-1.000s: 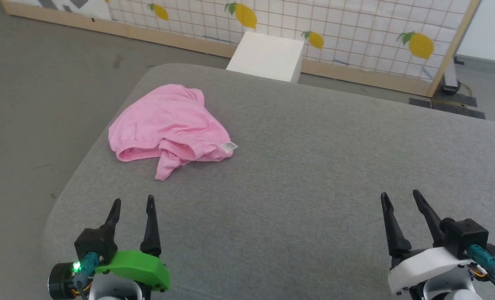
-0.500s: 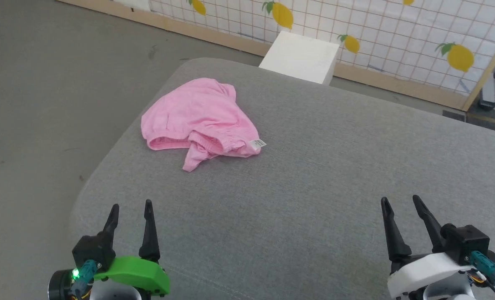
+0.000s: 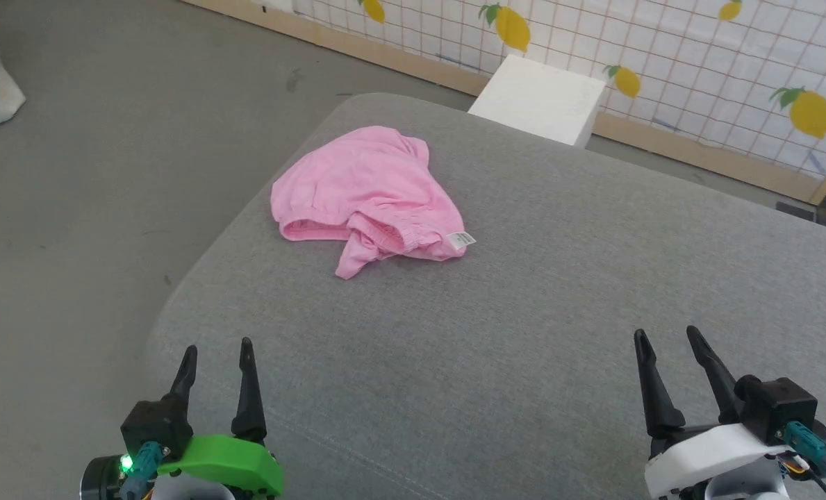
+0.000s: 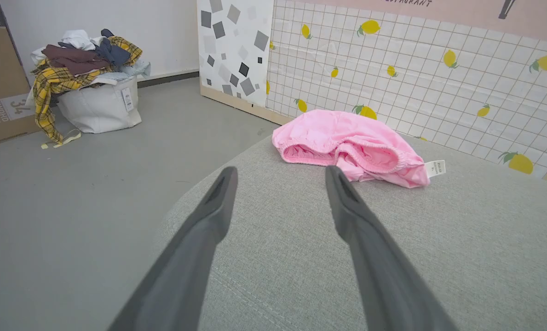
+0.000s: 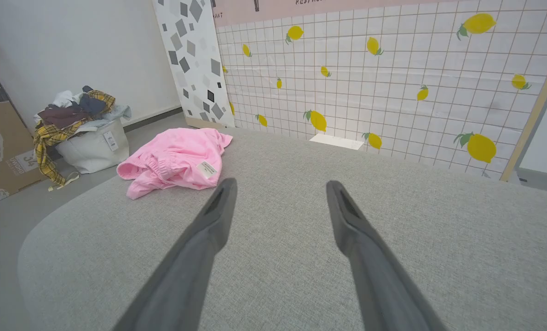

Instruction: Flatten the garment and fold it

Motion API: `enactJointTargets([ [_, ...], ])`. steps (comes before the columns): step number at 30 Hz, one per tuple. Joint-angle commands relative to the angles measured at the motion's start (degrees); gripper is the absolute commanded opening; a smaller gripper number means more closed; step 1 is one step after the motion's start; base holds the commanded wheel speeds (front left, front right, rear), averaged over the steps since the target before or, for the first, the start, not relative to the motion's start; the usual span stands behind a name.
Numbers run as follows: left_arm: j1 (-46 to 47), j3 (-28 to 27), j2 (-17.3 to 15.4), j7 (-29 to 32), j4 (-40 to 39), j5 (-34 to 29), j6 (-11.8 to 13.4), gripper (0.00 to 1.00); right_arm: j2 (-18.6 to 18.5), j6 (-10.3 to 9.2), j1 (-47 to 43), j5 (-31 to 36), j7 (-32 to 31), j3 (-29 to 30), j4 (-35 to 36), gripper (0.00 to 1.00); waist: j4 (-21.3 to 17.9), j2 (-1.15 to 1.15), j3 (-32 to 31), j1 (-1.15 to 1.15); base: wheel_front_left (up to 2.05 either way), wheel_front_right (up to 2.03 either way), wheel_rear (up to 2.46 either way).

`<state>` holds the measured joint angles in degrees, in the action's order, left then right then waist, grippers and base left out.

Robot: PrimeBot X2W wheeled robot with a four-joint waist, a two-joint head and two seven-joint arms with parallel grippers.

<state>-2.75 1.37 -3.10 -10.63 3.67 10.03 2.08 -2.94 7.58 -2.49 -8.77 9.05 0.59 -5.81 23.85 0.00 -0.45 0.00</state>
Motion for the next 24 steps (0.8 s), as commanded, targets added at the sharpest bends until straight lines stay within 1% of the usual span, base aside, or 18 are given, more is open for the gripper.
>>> enactJointTargets([
  [1,-1.1,0.2,0.1,-0.6,0.2,0.4,0.4,1.00,0.0,-0.06,-1.0,-0.8,0.4,0.0,0.0,1.00,0.7,0.00,0.1,0.00,0.00,0.00,0.00],
  [24,-2.9,0.5,0.2,-3.3,1.3,2.5,1.4,1.00,0.1,-0.08,-2.2,-2.0,1.3,-0.3,0.0,1.00,5.7,0.00,0.1,0.00,0.00,0.00,0.00],
])
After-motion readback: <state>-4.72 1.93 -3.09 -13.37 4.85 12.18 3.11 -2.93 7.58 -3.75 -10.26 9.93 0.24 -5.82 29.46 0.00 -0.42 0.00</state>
